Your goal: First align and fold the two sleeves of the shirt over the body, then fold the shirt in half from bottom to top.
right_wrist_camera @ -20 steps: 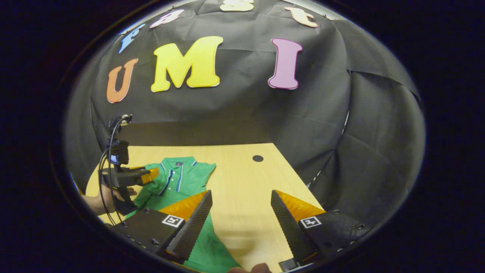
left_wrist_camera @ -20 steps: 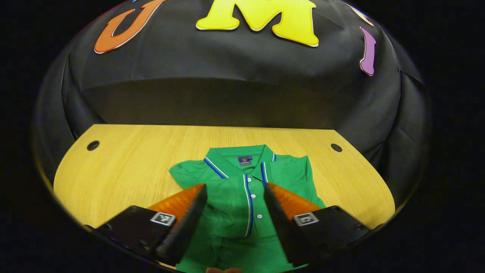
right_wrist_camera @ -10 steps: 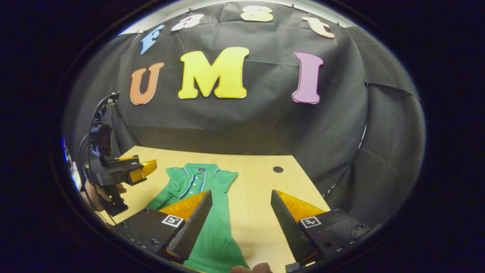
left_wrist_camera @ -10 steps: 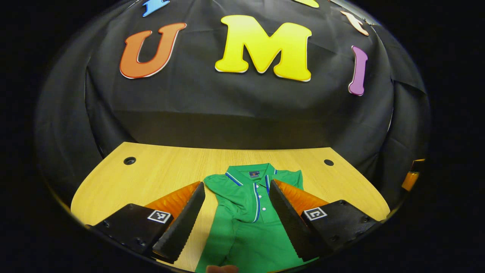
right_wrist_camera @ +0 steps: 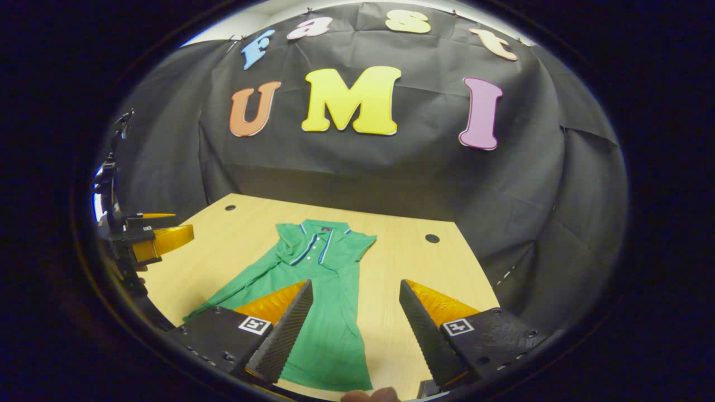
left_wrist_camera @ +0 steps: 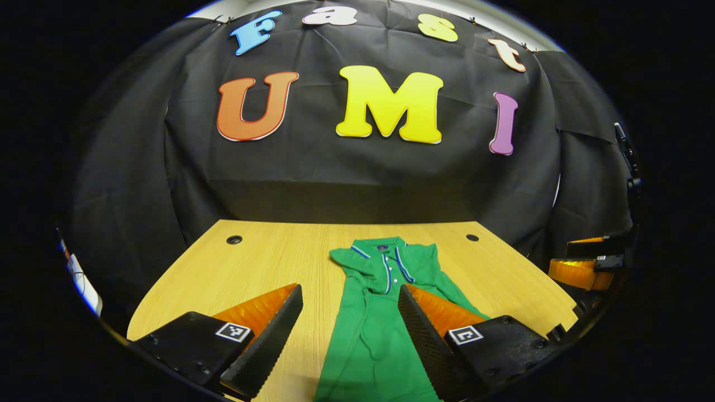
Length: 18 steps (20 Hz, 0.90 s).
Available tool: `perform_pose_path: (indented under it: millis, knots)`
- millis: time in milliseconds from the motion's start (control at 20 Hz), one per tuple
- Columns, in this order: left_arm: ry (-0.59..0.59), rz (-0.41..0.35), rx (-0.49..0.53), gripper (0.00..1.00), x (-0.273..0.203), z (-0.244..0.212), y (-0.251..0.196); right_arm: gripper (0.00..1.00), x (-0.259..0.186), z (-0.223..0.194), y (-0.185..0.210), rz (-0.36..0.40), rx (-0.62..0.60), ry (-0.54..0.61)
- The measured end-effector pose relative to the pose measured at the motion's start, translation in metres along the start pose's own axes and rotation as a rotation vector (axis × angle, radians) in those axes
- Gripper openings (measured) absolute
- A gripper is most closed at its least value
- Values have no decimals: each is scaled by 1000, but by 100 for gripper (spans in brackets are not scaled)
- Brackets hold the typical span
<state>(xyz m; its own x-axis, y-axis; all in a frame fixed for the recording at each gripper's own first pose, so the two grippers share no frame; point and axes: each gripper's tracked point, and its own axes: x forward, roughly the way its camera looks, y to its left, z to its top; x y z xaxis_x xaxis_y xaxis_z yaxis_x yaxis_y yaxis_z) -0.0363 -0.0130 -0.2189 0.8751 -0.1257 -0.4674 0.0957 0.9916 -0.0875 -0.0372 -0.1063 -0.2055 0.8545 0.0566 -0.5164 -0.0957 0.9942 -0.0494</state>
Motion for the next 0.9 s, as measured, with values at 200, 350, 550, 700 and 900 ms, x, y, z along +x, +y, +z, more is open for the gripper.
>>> perform_pose_path:
  millis: [200,350,550,700,900]
  knots:
    - [133,-34,19,100,-28,-60,8,97,-13,-46,-6,-11,-11,93]
    - [265,-60,29,100,-41,-111,13,96,-20,-89,11,65,-6,198]
    - [440,-78,22,100,-55,-172,18,96,-20,-149,15,96,4,347]
    - [549,-66,3,100,-52,-202,18,96,-15,-185,15,104,4,448]
    - [617,-37,-3,100,-50,-213,21,96,-3,-215,4,73,17,538]
